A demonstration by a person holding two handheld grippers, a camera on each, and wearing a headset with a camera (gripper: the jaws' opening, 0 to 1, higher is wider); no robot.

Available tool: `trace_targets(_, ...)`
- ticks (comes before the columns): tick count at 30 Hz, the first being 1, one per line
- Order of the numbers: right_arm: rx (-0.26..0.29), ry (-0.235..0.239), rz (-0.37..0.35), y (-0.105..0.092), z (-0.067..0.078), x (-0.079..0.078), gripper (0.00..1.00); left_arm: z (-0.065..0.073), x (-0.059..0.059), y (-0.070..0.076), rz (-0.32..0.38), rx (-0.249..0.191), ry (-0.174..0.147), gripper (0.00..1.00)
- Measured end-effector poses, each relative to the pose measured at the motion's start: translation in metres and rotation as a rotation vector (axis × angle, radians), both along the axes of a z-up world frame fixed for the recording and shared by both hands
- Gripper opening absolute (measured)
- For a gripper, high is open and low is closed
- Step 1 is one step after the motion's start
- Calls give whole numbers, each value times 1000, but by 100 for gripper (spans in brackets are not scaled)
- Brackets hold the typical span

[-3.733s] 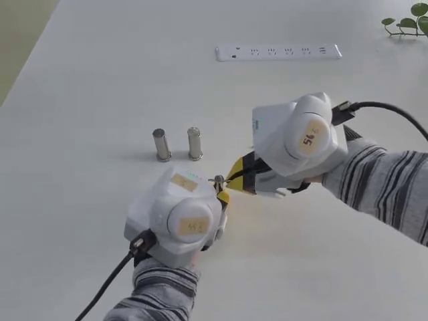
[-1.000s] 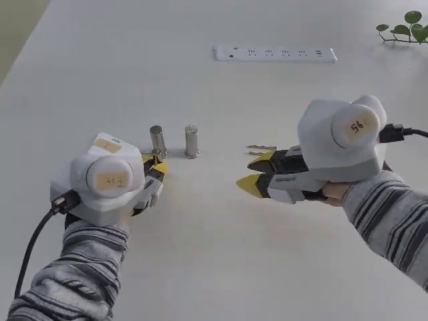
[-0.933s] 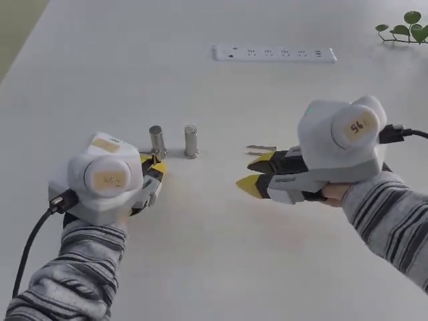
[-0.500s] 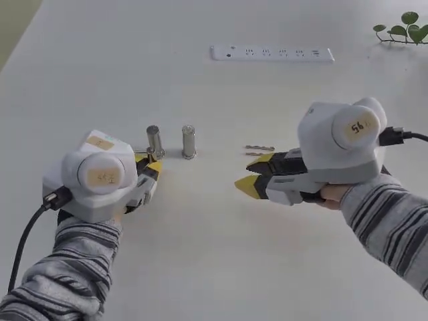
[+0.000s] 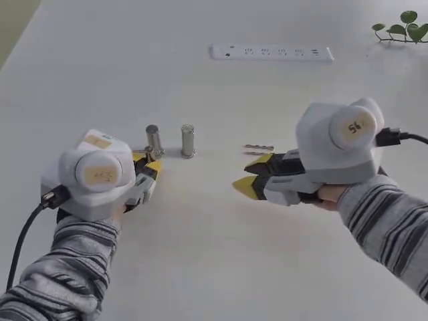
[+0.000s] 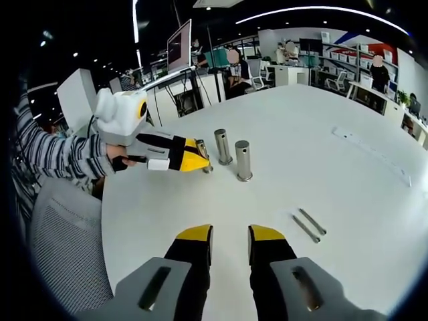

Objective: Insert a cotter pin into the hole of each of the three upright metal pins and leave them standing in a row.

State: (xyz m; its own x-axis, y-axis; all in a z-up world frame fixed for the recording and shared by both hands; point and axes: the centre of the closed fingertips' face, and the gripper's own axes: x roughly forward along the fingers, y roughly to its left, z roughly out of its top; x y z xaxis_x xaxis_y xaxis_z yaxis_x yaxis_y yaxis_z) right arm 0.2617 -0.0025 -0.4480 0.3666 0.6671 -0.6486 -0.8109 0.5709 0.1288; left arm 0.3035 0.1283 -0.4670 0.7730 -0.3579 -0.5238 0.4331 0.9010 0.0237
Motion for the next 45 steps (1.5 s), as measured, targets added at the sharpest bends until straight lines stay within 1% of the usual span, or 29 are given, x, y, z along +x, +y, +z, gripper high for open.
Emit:
trace_targets(3, 1, -1, -2, 0, 1, -1, 17, -1, -1, -1, -4, -9, 13, 10)
trace_targets(5, 2, -2, -6, -1, 1, 0, 17, -1, -2, -1, -7, -7, 11, 13)
trace_targets(8, 6, -7, -10, 0, 3, 0, 18, -1, -3, -1, -8, -12, 17, 20)
trace_targets(11, 13, -28, -15, 1, 7, 6, 18, 2, -7, 0, -19, -5, 12, 28)
trace_targets(12, 19, -40, -14, 3, 10, 9, 18, 4, -9, -1, -24, -8, 9, 32)
trace_targets(16, 36, -75, -11, 11, 19, 19, 18, 14, -13, -1, -41, -36, -10, 38)
trace_targets(20, 54, -89, -6, 21, 24, 28, 19, 21, -18, -1, -42, -56, -15, 49)
trace_targets(23, 74, -112, -4, 31, 29, 36, 20, 24, -22, 0, -45, -73, -15, 54)
trace_targets(24, 82, -115, -5, 34, 30, 38, 20, 26, -24, 0, -47, -85, -19, 56)
trace_targets(27, 103, -124, -12, 43, 31, 46, 21, 29, -28, 1, -46, -94, -19, 62)
trace_targets(28, 110, -128, -13, 46, 30, 53, 21, 30, -29, 1, -49, -96, -18, 62)
trace_targets(30, 120, -135, -24, 50, 29, 58, 22, 32, -32, 1, -52, -99, -19, 66)
trace_targets(31, 128, -130, -30, 53, 27, 61, 23, 34, -34, 1, -54, -101, -18, 67)
trace_targets(32, 135, -122, -33, 56, 26, 62, 23, 35, -35, 1, -56, -101, -19, 70)
trace_targets(35, 135, -120, -25, 64, 20, 66, 22, 39, -40, -1, -63, -106, -24, 74)
trace_targets(39, 136, -113, -13, 75, 13, 70, 21, 42, -45, -4, -69, -116, -25, 78)
trace_targets(40, 137, -110, -9, 78, 9, 73, 21, 43, -45, -4, -69, -122, -27, 79)
trace_targets(43, 131, -103, -9, 81, 3, 80, 20, 44, -46, -4, -70, -123, -29, 82)
trace_targets(44, 133, -99, -12, 82, 2, 80, 19, 45, -46, -4, -70, -122, -30, 83)
trace_targets(45, 147, -99, -17, 84, 3, 80, 18, 46, -47, -4, -71, -123, -32, 84)
